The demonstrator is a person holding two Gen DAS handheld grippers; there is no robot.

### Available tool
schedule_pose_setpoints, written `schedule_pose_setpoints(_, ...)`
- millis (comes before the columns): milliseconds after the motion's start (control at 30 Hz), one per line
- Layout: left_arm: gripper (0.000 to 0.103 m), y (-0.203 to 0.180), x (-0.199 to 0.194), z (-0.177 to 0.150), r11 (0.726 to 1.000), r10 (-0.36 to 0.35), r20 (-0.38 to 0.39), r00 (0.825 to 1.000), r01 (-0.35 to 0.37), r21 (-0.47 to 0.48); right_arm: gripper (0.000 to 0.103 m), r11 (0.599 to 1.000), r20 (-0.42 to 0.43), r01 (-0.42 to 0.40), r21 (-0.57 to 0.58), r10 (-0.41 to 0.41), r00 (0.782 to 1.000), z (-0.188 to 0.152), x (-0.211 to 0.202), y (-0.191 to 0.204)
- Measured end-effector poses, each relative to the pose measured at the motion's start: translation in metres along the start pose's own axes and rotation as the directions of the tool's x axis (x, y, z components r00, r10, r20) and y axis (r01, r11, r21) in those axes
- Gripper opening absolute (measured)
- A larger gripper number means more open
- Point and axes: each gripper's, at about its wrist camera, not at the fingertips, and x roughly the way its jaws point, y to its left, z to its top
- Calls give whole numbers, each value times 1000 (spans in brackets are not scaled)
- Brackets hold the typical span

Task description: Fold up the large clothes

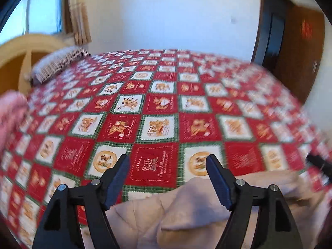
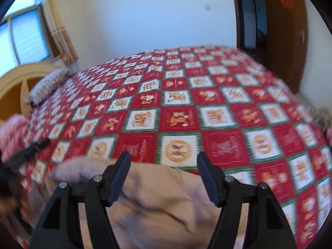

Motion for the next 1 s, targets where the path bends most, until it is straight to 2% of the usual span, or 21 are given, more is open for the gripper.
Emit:
schedule_pose_setpoints(100, 76, -12, 13, -20, 996, 21, -45, 999, -17, 88, 69, 999, -46, -6, 31, 7, 999, 2, 25, 0)
schedule_pose_setpoints(233, 76, -19, 25, -56, 985, 13, -105, 994, 5, 172, 66, 998, -147, -6, -60, -3, 989, -22, 41, 4)
schedule_pose_setpoints(333, 80, -14, 27, -67, 989, -19, -106, 994, 34, 142, 64, 988, -185, 7, -153, -36, 982, -47, 46, 8)
schedule_pose_setpoints(367, 85, -12, 28, -68, 992, -21, -106, 994, 34, 125, 64, 983, -179, 20, -181, -53, 982, -54, 44, 8)
schedule_pose_setpoints(500, 97, -7, 36, -74, 995, -43, -112, 993, 53, 81, 65, 982, -193, 39, -187, -76, 978, -64, 50, 4)
schedule_pose_setpoints(633, 100, 4, 43, -80, 995, -98, -124, 987, 100, 12, 66, 984, -196, 42, -175, -77, 977, -70, 57, 1)
schedule_pose_setpoints(933, 101, 0, 44, -77, 996, -85, -136, 987, 90, 24, 68, 969, -151, 90, -230, -127, 980, -80, 64, 10)
schedule_pose_setpoints(1000, 100, 3, 27, -67, 999, -38, -98, 994, 41, 19, 68, 969, -154, 91, -231, -129, 980, -80, 64, 10)
